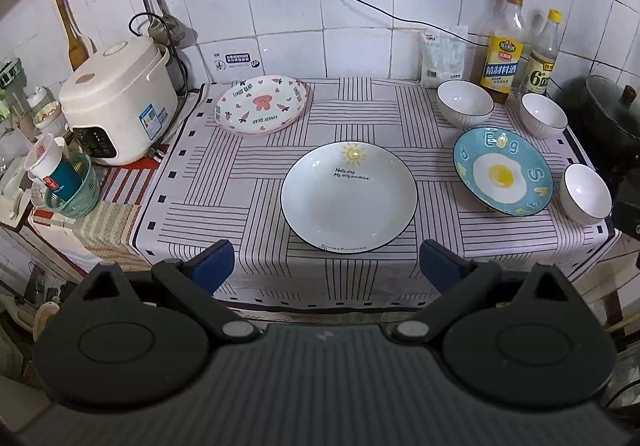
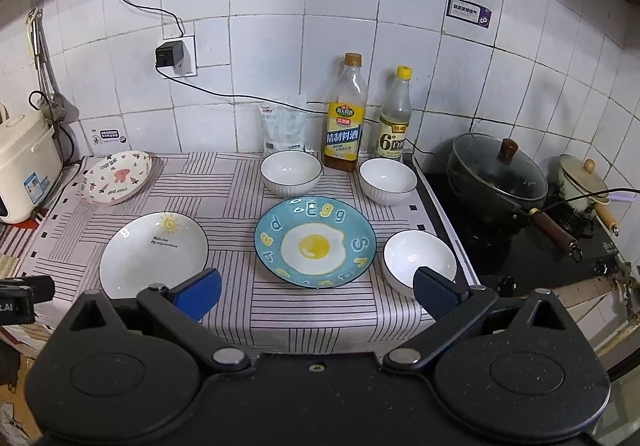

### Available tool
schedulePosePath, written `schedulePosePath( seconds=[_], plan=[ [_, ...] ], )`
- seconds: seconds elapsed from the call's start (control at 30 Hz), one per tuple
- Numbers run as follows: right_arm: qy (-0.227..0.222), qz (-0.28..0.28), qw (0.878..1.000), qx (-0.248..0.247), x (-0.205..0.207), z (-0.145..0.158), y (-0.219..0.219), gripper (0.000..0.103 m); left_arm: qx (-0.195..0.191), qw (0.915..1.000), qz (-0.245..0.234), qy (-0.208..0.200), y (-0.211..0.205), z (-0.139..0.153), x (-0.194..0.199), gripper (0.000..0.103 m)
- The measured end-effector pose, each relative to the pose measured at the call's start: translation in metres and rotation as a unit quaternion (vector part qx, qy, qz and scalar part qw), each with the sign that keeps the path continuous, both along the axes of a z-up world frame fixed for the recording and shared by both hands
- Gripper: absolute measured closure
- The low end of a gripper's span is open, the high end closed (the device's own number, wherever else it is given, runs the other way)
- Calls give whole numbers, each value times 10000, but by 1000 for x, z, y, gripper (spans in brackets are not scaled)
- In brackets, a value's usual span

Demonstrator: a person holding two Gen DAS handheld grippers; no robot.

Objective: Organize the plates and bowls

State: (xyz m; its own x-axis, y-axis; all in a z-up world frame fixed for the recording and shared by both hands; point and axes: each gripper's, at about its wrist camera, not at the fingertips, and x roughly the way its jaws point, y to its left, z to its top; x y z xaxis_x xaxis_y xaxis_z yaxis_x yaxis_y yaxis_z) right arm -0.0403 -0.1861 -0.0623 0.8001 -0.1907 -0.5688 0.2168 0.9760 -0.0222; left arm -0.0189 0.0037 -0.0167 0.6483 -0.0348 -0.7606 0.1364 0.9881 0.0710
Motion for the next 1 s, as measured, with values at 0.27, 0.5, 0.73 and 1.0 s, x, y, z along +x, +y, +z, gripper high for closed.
schedulePosePath(
  seconds=[0.27, 0.5, 0.73, 1.0],
  plan=[
    [-62, 47, 10000, 0, 0, -3, -3, 0, 49, 9999, -39, -121, -2, -3, -2, 3],
    [-80, 54, 9999, 39, 1, -7, -6, 0, 44, 9997, -14, -226, -1, -4, -2, 3],
    [-71, 72, 9999, 21, 1, -8, -5, 0, 40, 9997, -16, -223, -2, -6, -3, 3],
    [-66, 124, 9999, 21, 4, -8, -5, 0, 38, 9997, 25, -220, -2, -3, -2, 3]
  ],
)
